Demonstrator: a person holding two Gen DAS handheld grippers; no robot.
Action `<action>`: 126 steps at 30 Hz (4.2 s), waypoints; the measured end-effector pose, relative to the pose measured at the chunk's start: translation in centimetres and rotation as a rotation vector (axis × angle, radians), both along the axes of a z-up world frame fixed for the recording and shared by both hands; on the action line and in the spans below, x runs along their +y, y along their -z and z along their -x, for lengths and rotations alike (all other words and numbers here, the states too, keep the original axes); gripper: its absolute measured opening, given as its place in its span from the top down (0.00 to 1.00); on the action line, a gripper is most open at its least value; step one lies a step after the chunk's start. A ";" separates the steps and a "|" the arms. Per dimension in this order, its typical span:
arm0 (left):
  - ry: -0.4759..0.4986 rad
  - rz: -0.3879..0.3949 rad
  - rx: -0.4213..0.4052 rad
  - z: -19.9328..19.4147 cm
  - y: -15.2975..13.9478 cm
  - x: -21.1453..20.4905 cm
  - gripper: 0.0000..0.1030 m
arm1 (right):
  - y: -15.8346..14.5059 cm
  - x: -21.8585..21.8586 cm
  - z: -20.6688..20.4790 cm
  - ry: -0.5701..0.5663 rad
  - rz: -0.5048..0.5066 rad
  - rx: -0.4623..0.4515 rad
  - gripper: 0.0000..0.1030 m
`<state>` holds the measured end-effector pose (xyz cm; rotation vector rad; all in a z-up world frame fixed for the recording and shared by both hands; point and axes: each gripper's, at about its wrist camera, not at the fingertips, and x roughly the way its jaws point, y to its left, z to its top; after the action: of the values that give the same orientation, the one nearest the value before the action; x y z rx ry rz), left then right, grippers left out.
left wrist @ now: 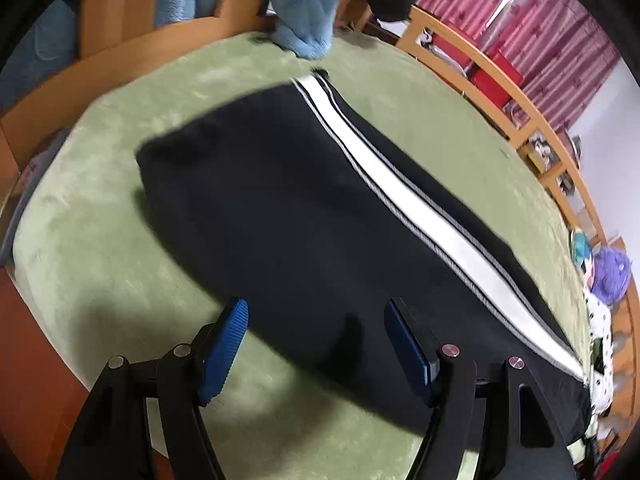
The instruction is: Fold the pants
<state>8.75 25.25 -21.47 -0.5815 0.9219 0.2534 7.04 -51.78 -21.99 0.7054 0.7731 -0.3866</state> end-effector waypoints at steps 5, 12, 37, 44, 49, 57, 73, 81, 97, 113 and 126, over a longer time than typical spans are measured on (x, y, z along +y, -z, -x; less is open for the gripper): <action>-0.003 -0.054 0.058 -0.2 0.4 -1.3 0.33 | 1.5 -3.7 -2.1 0.053 -0.102 -0.072 0.26; -0.045 -0.066 0.099 -1.5 0.5 -1.9 0.35 | 4.0 -6.7 -7.0 0.159 -0.182 -0.112 0.17; -0.063 -0.056 0.017 -0.8 -0.9 -0.9 0.33 | 1.1 -12.4 -5.4 0.154 0.030 -0.044 0.48; 0.035 -0.057 -0.117 -2.2 -4.4 0.3 0.33 | -5.8 -5.8 -1.5 0.105 0.305 -0.024 0.47; 0.103 -0.095 -0.137 -7.0 -6.1 0.5 0.33 | -9.4 1.3 -4.9 -0.076 0.367 -0.089 0.44; 0.130 -0.191 -0.037 -15.2 -4.3 -0.2 0.34 | -5.7 12.7 -11.5 -0.339 0.343 -0.007 0.44; 0.071 -0.202 -0.043 -17.8 -3.8 3.3 0.97 | -3.0 19.5 -15.4 -0.459 0.376 0.047 0.45; 0.046 -0.153 -0.082 -16.7 -4.4 6.0 0.98 | -3.1 20.6 -15.8 -0.492 0.323 0.040 0.45; 0.206 -0.104 0.024 -19.7 0.6 2.4 0.85 | -0.9 21.9 -16.0 -0.506 0.256 0.094 0.45; 0.133 0.019 -0.091 -18.2 -0.9 5.2 0.57 | 1.2 23.6 -18.3 -0.575 0.315 0.155 0.41; 0.125 -0.100 -0.093 -3.9 -3.5 4.2 0.51 | -3.6 25.8 -12.6 -0.593 0.397 0.028 0.41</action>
<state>12.64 29.46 -18.00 -0.4384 0.8471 0.1578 19.64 -26.01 -18.38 0.0821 0.8600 -0.0026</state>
